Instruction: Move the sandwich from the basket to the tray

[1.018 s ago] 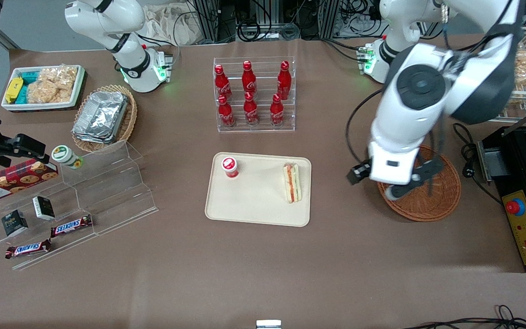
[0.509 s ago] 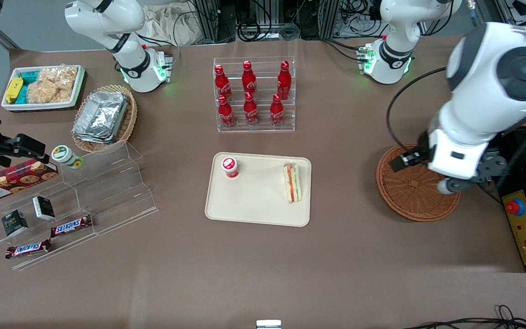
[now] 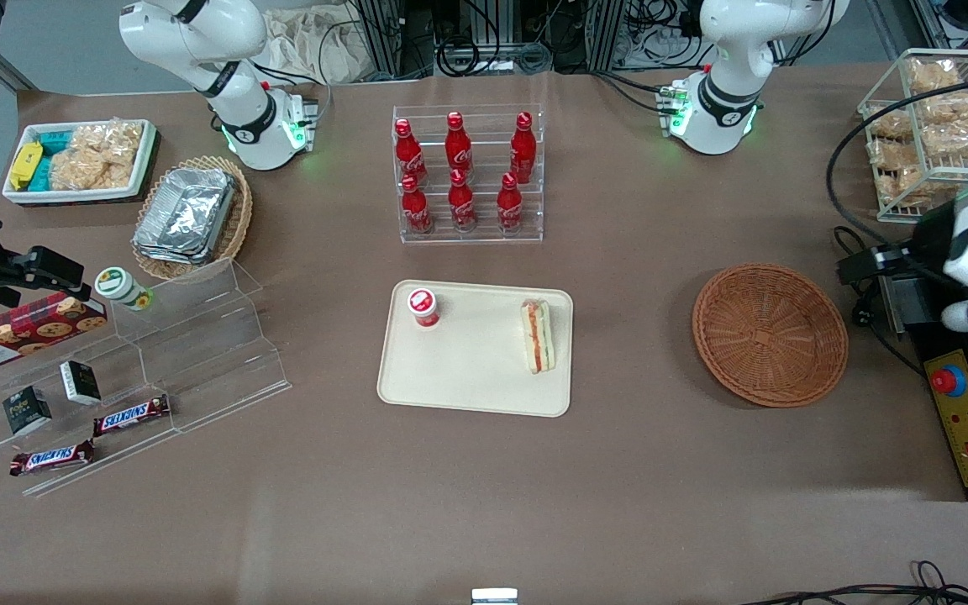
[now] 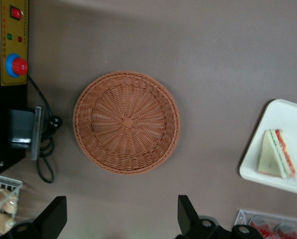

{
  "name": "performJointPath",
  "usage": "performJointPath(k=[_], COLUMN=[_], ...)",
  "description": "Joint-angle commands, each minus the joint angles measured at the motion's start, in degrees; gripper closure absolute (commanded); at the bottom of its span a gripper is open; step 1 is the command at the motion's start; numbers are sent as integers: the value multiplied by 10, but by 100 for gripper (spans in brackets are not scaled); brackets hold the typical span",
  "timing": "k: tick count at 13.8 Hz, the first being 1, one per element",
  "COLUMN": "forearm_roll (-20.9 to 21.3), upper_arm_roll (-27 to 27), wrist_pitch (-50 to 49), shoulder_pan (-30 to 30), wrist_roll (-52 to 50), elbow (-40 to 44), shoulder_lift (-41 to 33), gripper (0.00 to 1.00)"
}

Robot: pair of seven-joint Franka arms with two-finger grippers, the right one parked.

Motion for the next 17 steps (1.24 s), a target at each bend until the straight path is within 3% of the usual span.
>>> performJointPath(k=[1, 3, 7, 11, 17], forearm_roll=[-18, -17, -10, -18, -16], upper_arm_roll=[115, 155, 155, 103, 88], wrist_pitch=[-11, -11, 39, 46, 33], shoulder_pan=[-69, -87, -81, -25, -29], wrist_roll=[96, 135, 150, 150, 140], elbow=[-34, -50, -113, -126, -104], shoulder_lift=[-45, -64, -107, -115, -106], gripper=[0, 0, 0, 0, 0])
